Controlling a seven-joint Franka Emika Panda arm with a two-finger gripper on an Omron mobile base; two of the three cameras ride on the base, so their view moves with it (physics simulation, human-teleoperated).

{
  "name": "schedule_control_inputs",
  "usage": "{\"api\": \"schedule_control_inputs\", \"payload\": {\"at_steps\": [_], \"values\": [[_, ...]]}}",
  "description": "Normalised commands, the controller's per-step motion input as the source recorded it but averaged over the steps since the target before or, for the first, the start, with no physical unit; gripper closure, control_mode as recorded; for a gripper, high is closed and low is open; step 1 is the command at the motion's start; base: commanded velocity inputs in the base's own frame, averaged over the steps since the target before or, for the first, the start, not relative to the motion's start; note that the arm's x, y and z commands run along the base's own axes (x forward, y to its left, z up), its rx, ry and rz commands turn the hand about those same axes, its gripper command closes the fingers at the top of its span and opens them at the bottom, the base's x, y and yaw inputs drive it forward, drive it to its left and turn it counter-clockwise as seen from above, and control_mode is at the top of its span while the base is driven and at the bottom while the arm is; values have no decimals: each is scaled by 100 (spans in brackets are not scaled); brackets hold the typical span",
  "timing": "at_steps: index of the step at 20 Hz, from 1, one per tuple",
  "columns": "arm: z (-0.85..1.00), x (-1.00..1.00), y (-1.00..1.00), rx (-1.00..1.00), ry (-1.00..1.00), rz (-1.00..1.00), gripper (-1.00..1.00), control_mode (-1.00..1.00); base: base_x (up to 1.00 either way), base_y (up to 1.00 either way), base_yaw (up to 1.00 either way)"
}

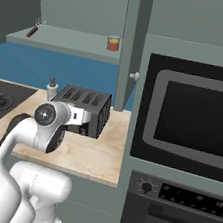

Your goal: Pick the cans from the counter and place them in their designated side in the cabinet.

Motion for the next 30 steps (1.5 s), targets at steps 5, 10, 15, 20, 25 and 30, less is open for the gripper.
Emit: {"api": "schedule_control_inputs", "payload": {"at_steps": [5,10,15,20,25,30], "values": [[33,-26,0,-3,3,0,100,-100,0,0,0],[32,-25,0,-4,8,2,100,-100,0,0,0],[23,-29,-1,-4,-3,2,100,-100,0,0,0],[19,-8,0,-4,-9,0,100,-100,0,0,0],[27,0,-2,-4,-10,0,100,-100,0,0,0],[31,0,-4,-2,-1,-4,100,-100,0,0,0]]}}
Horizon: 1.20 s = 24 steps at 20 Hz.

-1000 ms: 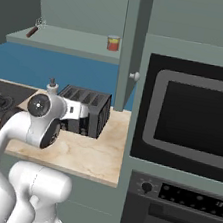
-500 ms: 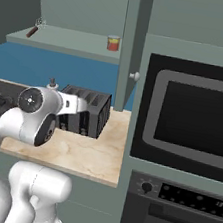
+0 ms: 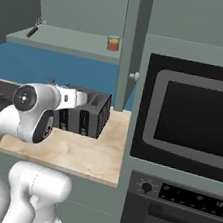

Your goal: Pick the cans from the counter and place them in their designated side in the cabinet.

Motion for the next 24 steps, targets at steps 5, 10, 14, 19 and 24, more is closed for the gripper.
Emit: {"api": "schedule_control_inputs", "payload": {"at_steps": [5,10,14,19,24], "values": [[35,0,-8,0,6,-4,100,-100,0,0,0],[30,0,-15,-1,2,-2,100,-100,0,0,0],[31,0,-15,-1,0,0,100,-100,0,0,0],[36,-22,0,0,0,0,100,-100,0,0,0],[37,-42,1,0,0,0,100,-100,0,0,0]]}}
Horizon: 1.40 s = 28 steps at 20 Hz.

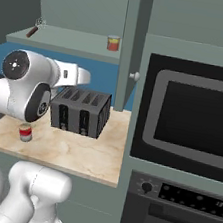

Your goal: Pick the cans from the counter and place them in their designated side in the cabinet.

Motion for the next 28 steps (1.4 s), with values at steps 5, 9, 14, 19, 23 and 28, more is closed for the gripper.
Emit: {"api": "schedule_control_inputs", "payload": {"at_steps": [5,9,14,19,23,28], "values": [[37,-12,1,-1,0,0,100,-100,0,0,0],[27,0,0,-1,-2,0,100,-100,0,0,0],[26,6,4,0,-4,0,100,-100,0,0,0],[24,11,10,0,-4,2,100,-100,0,0,0],[21,16,9,0,-7,3,100,-100,0,0,0],[22,19,8,0,-6,2,100,-100,0,0,0]]}}
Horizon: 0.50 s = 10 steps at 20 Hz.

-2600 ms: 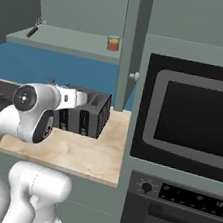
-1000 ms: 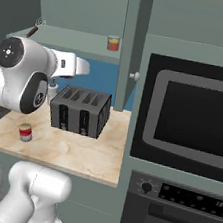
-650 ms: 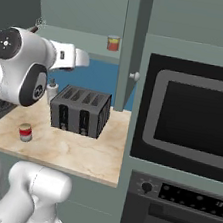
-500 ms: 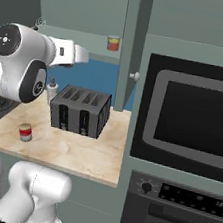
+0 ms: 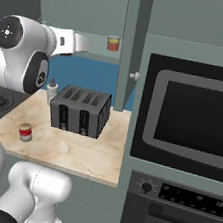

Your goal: Pick the cans from the counter and place them in their designated side in the cabinet.

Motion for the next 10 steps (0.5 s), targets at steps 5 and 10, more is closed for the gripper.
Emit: {"api": "schedule_control_inputs", "payload": {"at_steps": [5,10], "values": [[13,26,6,0,-1,2,100,-100,0,0,0],[10,31,2,0,0,0,100,-100,0,0,0]]}}
